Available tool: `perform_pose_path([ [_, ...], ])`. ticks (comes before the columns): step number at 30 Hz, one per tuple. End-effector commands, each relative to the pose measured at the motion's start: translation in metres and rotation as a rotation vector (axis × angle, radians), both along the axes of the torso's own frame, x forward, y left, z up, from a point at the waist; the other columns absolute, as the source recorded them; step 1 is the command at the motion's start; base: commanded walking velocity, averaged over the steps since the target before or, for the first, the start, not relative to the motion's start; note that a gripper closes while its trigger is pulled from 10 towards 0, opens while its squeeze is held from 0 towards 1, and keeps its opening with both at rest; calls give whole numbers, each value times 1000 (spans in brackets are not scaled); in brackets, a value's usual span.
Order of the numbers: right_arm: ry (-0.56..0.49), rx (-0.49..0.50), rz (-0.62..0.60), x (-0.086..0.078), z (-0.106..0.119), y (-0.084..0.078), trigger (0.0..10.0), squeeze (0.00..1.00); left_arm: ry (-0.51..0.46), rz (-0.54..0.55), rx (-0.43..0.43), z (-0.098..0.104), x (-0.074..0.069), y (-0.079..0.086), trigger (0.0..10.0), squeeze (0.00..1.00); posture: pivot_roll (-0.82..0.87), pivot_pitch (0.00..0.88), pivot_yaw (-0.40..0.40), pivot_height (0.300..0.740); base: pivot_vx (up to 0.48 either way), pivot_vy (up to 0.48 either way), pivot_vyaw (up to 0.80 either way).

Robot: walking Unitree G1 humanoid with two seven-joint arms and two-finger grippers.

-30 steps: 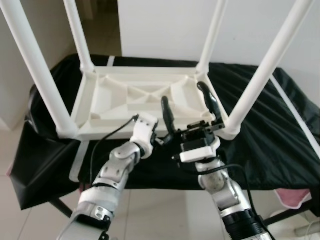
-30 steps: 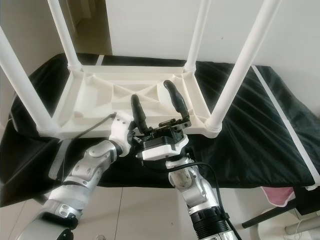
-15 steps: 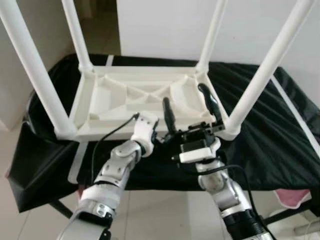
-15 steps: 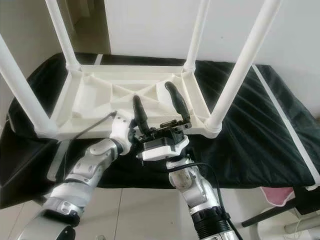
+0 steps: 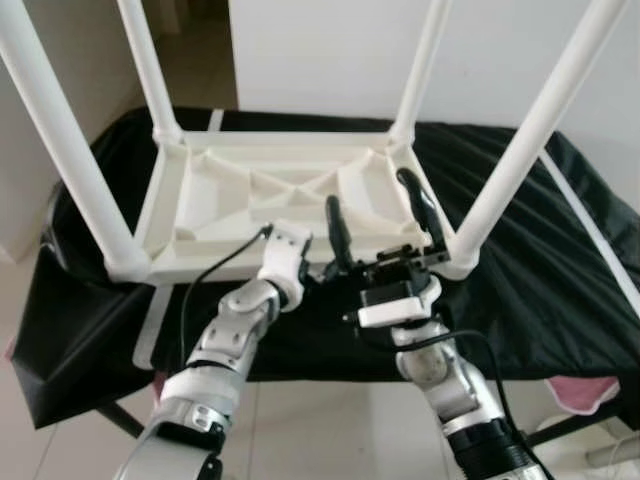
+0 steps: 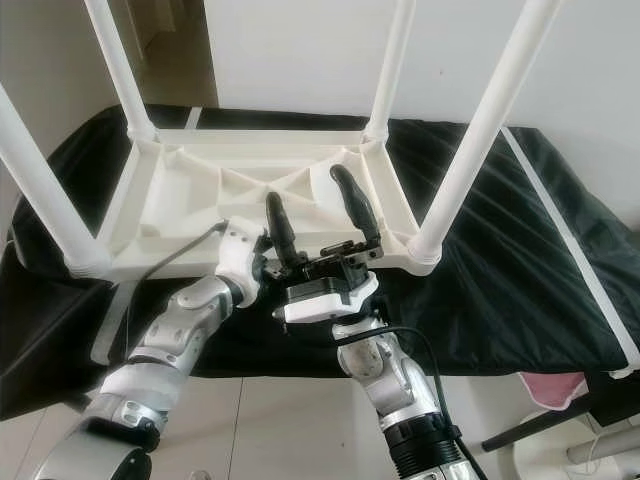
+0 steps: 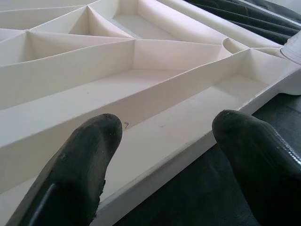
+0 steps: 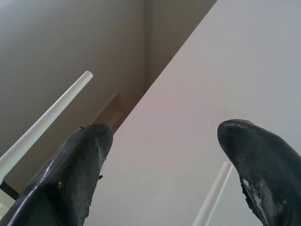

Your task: Building children table

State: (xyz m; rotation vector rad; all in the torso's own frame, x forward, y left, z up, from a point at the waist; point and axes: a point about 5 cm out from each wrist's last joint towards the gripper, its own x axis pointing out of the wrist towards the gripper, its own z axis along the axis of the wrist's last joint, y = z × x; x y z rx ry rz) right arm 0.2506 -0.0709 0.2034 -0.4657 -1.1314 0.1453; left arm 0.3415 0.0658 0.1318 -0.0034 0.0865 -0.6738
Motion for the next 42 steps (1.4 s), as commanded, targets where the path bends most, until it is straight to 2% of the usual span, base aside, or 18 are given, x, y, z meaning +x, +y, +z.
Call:
perform_pose_path([
  [1, -1, -5, -3, 1, 0, 0, 10000, 0, 11, 56, 22, -3, 2, 2, 10000, 0, 59, 30, -24, 740, 0, 0, 0],
  [27, 11, -3, -3, 1, -1, 2, 10000, 0, -22, 41, 17, 3, 1, 2, 10000, 0, 59, 37, -23, 740, 0, 0, 0],
  [31, 157, 95, -71, 12, -9, -13, 10000, 0, -82, 13, 19, 10, -3, 4, 10000, 0, 58, 45, -25, 740, 0, 0, 0],
  [32, 157, 95, -71, 12, -9, -13, 10000, 0, -82, 13, 19, 10, -3, 4, 10000, 0, 58, 45, -25, 740, 0, 0, 0],
  [34, 247, 151, -121, 17, -15, -25, 10000, 0, -128, -1, -10, 17, -8, 8, 10000, 0, 59, 52, -28, 740, 0, 0, 0],
  [40, 366, 205, -161, 18, -24, -40, 10000, 0, -212, -15, -29, 25, -18, 14, 10000, 0, 56, 60, -32, 740, 0, 0, 0],
  [42, 456, 252, -194, 20, -30, -48, 10000, 0, -224, -14, -38, 27, -25, 23, 10000, 0, 54, 60, -34, 740, 0, 0, 0],
])
